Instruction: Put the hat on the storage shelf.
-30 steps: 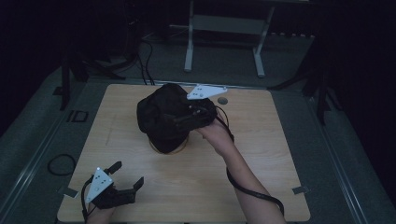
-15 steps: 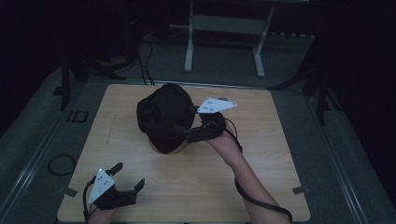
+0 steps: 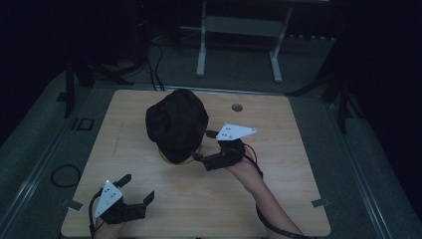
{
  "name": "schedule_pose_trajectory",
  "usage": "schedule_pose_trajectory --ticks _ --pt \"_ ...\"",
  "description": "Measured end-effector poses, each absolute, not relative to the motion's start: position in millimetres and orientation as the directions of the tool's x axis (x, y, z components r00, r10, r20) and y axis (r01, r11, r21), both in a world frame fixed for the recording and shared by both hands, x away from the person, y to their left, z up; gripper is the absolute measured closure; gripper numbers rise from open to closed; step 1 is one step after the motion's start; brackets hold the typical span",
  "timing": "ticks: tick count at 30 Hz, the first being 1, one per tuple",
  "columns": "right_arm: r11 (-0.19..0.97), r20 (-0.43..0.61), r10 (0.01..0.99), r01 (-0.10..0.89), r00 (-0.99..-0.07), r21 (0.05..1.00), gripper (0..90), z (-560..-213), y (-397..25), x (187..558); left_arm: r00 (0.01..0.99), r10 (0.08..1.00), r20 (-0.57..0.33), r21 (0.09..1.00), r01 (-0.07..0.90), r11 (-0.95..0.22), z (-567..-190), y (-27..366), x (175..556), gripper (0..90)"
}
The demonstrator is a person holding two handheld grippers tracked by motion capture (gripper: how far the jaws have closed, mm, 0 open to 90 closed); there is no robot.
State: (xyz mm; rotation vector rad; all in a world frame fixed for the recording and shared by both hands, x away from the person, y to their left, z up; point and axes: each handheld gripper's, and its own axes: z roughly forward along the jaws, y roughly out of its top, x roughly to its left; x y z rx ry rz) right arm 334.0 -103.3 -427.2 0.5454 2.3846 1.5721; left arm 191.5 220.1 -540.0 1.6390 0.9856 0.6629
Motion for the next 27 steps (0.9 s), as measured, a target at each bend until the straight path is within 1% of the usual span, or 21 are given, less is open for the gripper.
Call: schedule_pose_trajectory --ticks 8,11,14,17,27 --pt "0.351 0.031 0.437 0.202 -0.899 0.914 12.6 -451.5 -115.6 328.0 0.501 0.863 -0.067 0.955 0.282 -0.089 -541.1 221.8 192.5 3.0" --pt "0.345 0.035 0.438 0.204 -0.898 0.916 12.6 -466.2 -122.5 325.0 0.502 0.863 -0.066 0.955 0.282 -0.091 -541.5 221.5 192.7 3.0" --pt "0.348 0.034 0.429 0.200 -0.903 0.916 12.6 -473.2 -125.0 323.3 0.501 0.862 -0.068 0.954 0.285 -0.090 -541.9 221.0 192.9 3.0" --pt "0.369 0.022 0.415 0.191 -0.909 0.910 12.6 -487.2 -130.2 319.7 0.504 0.861 -0.066 0.954 0.284 -0.093 -542.7 220.6 192.5 3.0" --pt "0.353 0.063 0.391 0.213 -0.918 0.911 12.7 -516.0 -148.1 310.7 0.533 0.844 -0.057 0.946 0.299 -0.124 -546.4 216.8 193.1 3.0"
